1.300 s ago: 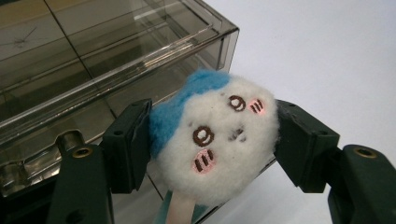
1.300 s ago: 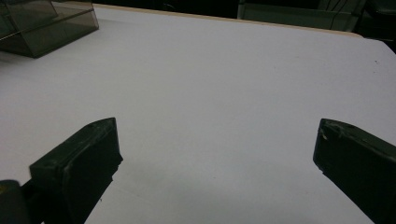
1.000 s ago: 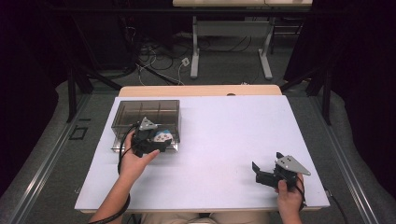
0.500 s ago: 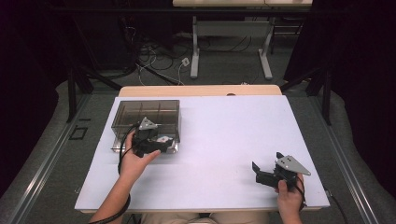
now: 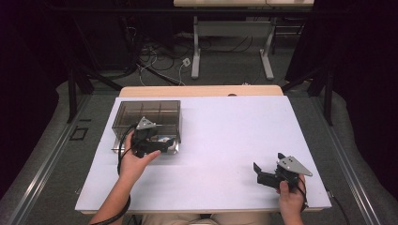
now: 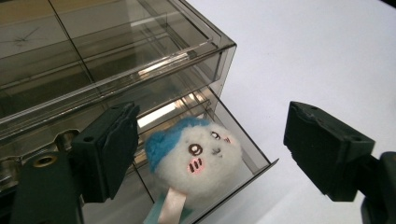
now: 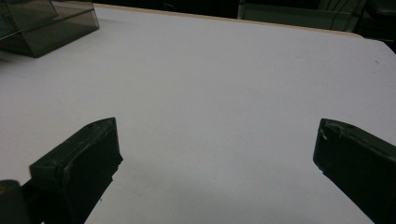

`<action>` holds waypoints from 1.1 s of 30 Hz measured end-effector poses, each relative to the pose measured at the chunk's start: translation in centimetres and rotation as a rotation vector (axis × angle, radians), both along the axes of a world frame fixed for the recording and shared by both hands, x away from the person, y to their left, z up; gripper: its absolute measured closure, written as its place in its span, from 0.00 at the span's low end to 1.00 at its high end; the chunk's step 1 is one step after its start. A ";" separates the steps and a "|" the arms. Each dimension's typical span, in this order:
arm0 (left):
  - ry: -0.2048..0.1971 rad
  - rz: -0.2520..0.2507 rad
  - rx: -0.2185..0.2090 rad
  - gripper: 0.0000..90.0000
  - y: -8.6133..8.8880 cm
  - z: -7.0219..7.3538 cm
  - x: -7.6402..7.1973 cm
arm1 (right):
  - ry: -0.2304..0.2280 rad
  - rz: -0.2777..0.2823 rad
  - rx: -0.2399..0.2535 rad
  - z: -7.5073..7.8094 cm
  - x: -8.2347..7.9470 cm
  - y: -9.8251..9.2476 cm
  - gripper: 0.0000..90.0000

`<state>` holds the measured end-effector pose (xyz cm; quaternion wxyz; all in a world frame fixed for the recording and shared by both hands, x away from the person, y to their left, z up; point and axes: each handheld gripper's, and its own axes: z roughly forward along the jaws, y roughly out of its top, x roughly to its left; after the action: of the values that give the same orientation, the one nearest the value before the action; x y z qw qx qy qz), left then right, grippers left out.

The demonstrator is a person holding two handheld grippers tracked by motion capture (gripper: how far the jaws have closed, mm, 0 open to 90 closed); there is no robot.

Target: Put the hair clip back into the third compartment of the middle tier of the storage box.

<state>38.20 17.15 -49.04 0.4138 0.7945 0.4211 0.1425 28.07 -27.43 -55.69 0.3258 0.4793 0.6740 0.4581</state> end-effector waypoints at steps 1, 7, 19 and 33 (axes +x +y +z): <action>-0.002 0.002 -0.007 0.19 0.0 0.0 0.0 | -0.002 -0.001 0.001 0.0 0.0 0.0 0.00; 0.000 0.005 -0.040 0.18 0.4 0.4 -0.3 | -0.003 -0.001 -0.003 0.0 0.0 0.0 0.00; -0.019 0.030 -0.095 0.16 0.9 1.0 -0.8 | 0.000 0.001 -0.001 0.0 0.0 0.0 0.00; -0.085 0.029 -0.114 0.07 1.4 2.1 -2.2 | 0.004 0.004 -0.007 0.1 0.0 0.0 0.00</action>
<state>36.01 18.52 -46.92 0.4738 0.7566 0.4221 0.1577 28.03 -27.43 -55.63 0.3251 0.4778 0.6773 0.4553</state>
